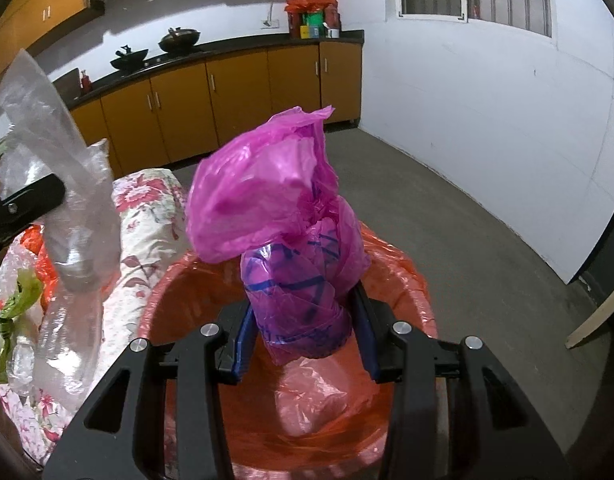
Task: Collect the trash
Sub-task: 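Carry the pink-purple bag in the right gripper and the clear bag in the left gripper over the red basket, then open both grippers to drop the bags into the red basket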
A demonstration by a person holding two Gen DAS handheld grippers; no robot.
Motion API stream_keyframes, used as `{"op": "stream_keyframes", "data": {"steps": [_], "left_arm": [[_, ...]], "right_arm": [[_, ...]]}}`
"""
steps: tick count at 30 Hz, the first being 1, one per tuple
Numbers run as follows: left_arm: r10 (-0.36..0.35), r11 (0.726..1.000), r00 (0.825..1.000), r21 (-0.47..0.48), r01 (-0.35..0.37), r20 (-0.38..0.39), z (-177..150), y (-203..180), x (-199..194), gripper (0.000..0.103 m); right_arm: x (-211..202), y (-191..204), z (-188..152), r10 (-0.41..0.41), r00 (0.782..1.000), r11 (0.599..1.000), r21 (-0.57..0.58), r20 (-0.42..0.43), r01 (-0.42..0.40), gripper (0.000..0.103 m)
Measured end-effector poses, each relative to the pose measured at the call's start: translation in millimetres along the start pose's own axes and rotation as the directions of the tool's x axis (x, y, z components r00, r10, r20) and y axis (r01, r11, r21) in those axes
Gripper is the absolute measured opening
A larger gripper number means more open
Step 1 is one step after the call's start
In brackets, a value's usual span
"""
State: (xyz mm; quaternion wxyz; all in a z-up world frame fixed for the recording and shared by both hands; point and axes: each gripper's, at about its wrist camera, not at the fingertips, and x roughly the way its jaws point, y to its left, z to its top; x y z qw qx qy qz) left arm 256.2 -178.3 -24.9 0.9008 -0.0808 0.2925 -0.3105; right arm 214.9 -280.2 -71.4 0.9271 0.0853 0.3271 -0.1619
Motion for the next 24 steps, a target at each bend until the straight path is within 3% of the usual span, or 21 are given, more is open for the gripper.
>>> {"op": "stream_keyframes", "data": {"steps": [6, 12, 18, 24], "left_arm": [[-0.019, 1.000, 0.999, 0.012, 0.020, -0.046, -7, -10, 25, 0.008], [-0.024, 1.000, 0.997, 0.014, 0.025, -0.074, -12, -12, 36, 0.030], [0.000, 1.000, 0.997, -0.019, -0.001, -0.083, -11, 1, 29, 0.033], [0.075, 0.997, 0.997, -0.014, -0.076, -0.034, -9, 15, -4, 0.051]], "right_arm": [[4, -12, 0, 0.008, 1.000, 0.999, 0.031, -0.014, -0.008, 0.050], [0, -17, -3, 0.010, 1.000, 1.000, 0.028, -0.009, -0.010, 0.063], [-3, -21, -2, -0.010, 1.000, 1.000, 0.019, -0.001, 0.010, 0.065], [-14, -13, 2, -0.007, 0.999, 1.000, 0.001, 0.032, 0.007, 0.066]]}}
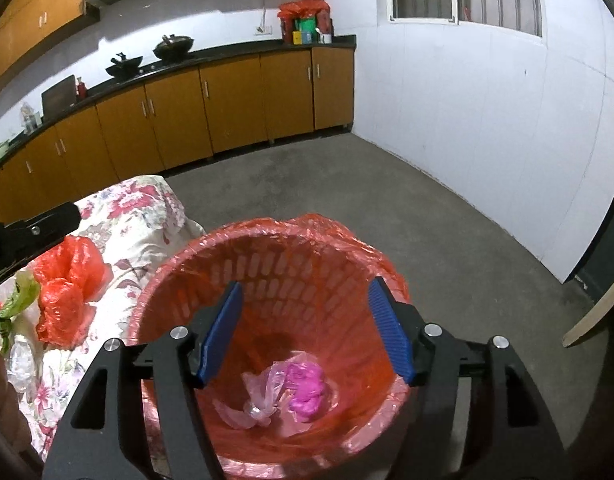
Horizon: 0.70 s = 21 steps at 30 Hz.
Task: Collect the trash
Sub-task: 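Open both grippers to drop the bags into the red basket, then grasp the clear bag with the left gripper while the right gripper grasps the green paw-print bag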
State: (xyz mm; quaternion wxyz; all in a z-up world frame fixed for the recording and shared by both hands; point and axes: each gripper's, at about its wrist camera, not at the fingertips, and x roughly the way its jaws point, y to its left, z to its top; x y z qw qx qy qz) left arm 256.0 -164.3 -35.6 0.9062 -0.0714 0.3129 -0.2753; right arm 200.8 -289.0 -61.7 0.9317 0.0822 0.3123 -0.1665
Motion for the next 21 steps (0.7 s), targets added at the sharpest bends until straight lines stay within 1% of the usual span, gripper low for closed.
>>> {"op": "stream_keyframes", "data": {"steps": [2, 3, 6, 7, 8, 10, 11, 15, 18, 21], "left_arm": [[0.051, 0.999, 0.998, 0.015, -0.051, 0.024, -2, 6, -17, 0.057], [0.078, 0.997, 0.996, 0.019, -0.078, 0.036, -4, 10, -25, 0.062], [0.155, 0.987, 0.985, 0.029, -0.157, 0.073, -11, 23, -52, 0.072], [0.186, 0.981, 0.979, 0.033, -0.189, 0.084, -13, 28, -60, 0.076], [0.220, 0.974, 0.971, 0.034, -0.224, 0.098, -17, 35, -70, 0.078], [0.281, 0.958, 0.953, 0.025, -0.286, 0.116, -22, 49, -86, 0.085], [0.326, 0.944, 0.937, 0.014, -0.330, 0.123, -26, 60, -96, 0.086], [0.426, 0.905, 0.897, -0.044, -0.423, 0.118, -37, 101, -124, 0.087], [0.473, 0.880, 0.875, -0.099, -0.464, 0.101, -49, 137, -143, 0.087], [0.512, 0.855, 0.856, -0.145, -0.499, 0.075, -58, 168, -154, 0.087]], "right_arm": [[-6, 9, 0, 0.009, 1.000, 1.000, -0.021, 0.019, -0.008, 0.068], [-9, 14, 1, 0.012, 1.000, 1.000, -0.029, 0.025, -0.011, 0.070], [-17, 34, 1, 0.047, 0.998, 0.997, -0.067, 0.048, -0.043, 0.074], [-19, 39, 1, 0.055, 0.997, 0.996, -0.075, 0.049, -0.051, 0.077], [-21, 46, 1, 0.069, 0.996, 0.994, -0.089, 0.050, -0.065, 0.078], [-25, 61, -1, 0.095, 0.994, 0.990, -0.113, 0.047, -0.090, 0.079], [-27, 69, -2, 0.107, 0.993, 0.987, -0.125, 0.046, -0.101, 0.080], [-33, 97, -8, 0.156, 0.987, 0.976, -0.158, 0.037, -0.149, 0.081], [-37, 120, -12, 0.193, 0.981, 0.966, -0.183, 0.033, -0.184, 0.081], [-40, 138, -16, 0.210, 0.977, 0.960, -0.198, 0.038, -0.198, 0.081]]}}
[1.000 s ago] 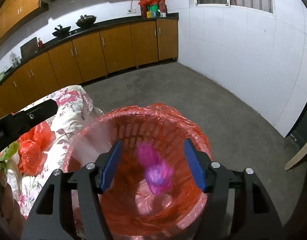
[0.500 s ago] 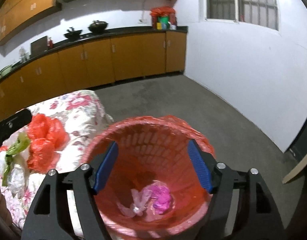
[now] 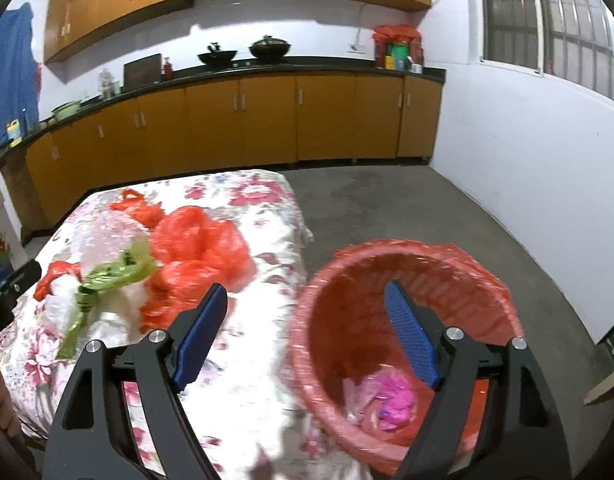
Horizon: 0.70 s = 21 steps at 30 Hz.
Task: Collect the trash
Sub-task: 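Grasp the clear bag with the left gripper while the right gripper grasps the green paw-print bag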
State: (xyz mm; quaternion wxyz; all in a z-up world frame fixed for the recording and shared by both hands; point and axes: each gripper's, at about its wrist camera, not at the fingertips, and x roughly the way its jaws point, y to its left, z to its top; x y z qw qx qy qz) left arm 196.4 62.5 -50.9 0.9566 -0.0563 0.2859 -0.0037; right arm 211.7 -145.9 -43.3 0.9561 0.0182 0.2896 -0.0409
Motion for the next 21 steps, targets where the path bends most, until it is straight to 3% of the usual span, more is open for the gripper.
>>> {"op": "stream_keyframes", "data": {"steps": [4, 10, 14, 21], "left_arm": [[0.013, 0.999, 1.000, -0.041, -0.014, -0.025, -3, 26, 9, 0.078], [-0.002, 1.000, 0.996, -0.026, 0.000, -0.088, -8, 22, 37, 0.069], [-0.008, 1.000, 0.988, -0.028, 0.004, -0.157, -18, 18, 58, 0.065], [-0.051, 0.997, 0.967, -0.076, 0.033, -0.248, -36, 24, 76, 0.050]], "right_arm": [[5, 22, 0, 0.017, 1.000, 1.000, -0.012, -0.001, -0.017, 0.081], [13, 47, -1, 0.033, 0.999, 0.999, -0.037, -0.003, -0.033, 0.081], [20, 57, -2, 0.041, 0.999, 0.998, -0.044, -0.009, -0.042, 0.081], [28, 67, -7, 0.056, 0.998, 0.997, -0.055, -0.030, -0.057, 0.081]]}}
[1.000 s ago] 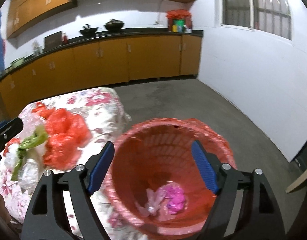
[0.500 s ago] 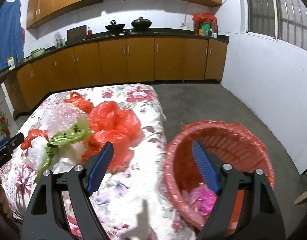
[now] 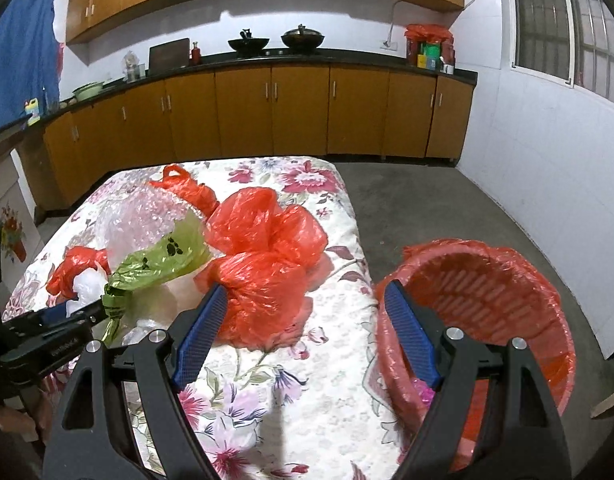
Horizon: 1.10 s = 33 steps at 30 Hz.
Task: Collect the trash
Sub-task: 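Grasp the clear bag with the left gripper while the right gripper grasps the green paw-print bag, then carry the green paw-print bag in the right gripper over the red basket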
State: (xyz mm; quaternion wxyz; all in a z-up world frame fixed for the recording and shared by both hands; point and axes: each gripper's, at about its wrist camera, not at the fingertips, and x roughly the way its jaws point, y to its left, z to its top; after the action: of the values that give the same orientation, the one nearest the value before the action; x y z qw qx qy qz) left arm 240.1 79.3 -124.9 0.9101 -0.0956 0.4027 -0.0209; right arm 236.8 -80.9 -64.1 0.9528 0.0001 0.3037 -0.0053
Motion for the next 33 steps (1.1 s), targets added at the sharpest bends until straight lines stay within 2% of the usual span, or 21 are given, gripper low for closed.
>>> {"op": "stream_keyframes", "data": {"steps": [4, 7, 12, 18, 22, 27, 33], "left_arm": [[-0.019, 1.000, 1.000, 0.008, 0.019, 0.000, -2, 2, 0, 0.029], [-0.020, 1.000, 1.000, 0.014, 0.020, 0.017, 0, 2, -5, 0.023], [-0.015, 1.000, 0.997, 0.027, 0.013, 0.081, 5, 6, -31, 0.023], [-0.009, 1.000, 0.986, 0.016, 0.007, 0.166, 16, 18, -64, 0.023], [0.028, 1.000, 0.977, -0.015, -0.025, 0.212, 23, 32, -78, 0.023], [0.066, 0.997, 0.969, -0.057, -0.054, 0.237, 28, 55, -88, 0.023], [0.090, 0.994, 0.967, -0.089, -0.070, 0.240, 27, 75, -95, 0.023]], "right_arm": [[3, 5, -1, 0.014, 1.000, 1.000, 0.002, -0.006, -0.014, 0.081], [4, 9, -1, 0.033, 0.999, 0.999, 0.006, -0.008, -0.033, 0.081], [5, 21, 1, 0.089, 0.996, 0.996, 0.015, -0.017, -0.089, 0.075], [6, 45, 3, 0.185, 0.982, 0.982, 0.032, -0.041, -0.184, 0.058], [7, 71, -1, 0.237, 0.969, 0.971, 0.011, -0.063, -0.237, 0.049], [12, 106, -15, 0.266, 0.958, 0.961, -0.042, -0.110, -0.272, 0.048], [26, 127, -15, 0.226, 0.967, 0.972, -0.043, -0.115, -0.232, 0.048]]}}
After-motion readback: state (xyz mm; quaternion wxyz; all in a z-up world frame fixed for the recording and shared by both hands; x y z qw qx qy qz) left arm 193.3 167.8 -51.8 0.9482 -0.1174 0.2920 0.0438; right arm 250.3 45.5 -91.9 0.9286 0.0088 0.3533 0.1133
